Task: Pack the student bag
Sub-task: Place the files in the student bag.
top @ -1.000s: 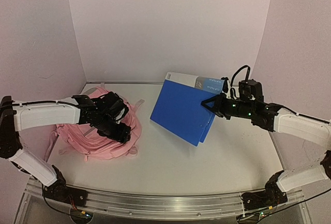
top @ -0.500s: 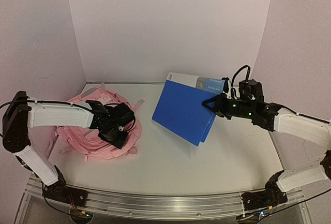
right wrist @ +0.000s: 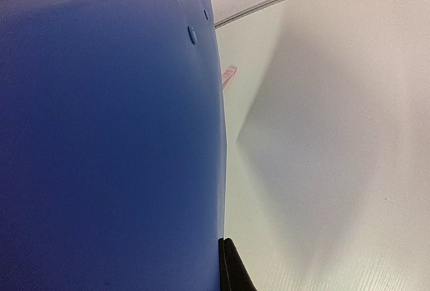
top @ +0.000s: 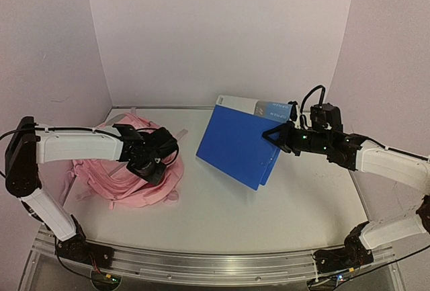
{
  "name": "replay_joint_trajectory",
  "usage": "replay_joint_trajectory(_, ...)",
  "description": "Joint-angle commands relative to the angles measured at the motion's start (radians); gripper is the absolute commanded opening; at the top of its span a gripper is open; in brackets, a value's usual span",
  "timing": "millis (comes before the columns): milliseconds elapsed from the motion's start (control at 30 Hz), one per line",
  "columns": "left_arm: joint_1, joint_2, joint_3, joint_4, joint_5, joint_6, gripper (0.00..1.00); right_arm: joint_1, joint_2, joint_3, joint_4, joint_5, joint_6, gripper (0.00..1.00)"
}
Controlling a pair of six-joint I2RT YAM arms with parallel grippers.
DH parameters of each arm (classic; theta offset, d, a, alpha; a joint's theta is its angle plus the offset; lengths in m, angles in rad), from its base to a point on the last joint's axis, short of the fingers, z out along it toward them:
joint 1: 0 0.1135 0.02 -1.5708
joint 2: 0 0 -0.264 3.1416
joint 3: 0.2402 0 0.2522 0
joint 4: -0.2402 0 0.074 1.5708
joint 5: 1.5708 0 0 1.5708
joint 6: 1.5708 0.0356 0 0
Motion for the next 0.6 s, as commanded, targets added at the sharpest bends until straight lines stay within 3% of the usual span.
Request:
replay_joint_trajectory(0,0.005,-0.046,0.098,-0.030,-0.211,0.037,0.00,-0.005,-0.056,0.031,0.038,-0.057,0.077,0.00)
replay_joint_trajectory(67,0.005,-0.089,0.131,-0.015,-0.266,0.075,0.00,-0.005,-0.075,0.030,0.035,-0.095,0.117,0.00)
replay_joint_trajectory(200,0.006,-0.172,0.182,0.078,-0.229,0.194,0.00,-0.006,-0.088,0.032,0.035,-0.214,0.189,0.00)
replay_joint_trajectory(567,0.005,-0.254,0.219,0.282,0.120,0.461,0.00,0.014,0.007,-0.019,0.134,-0.457,0.374,0.00)
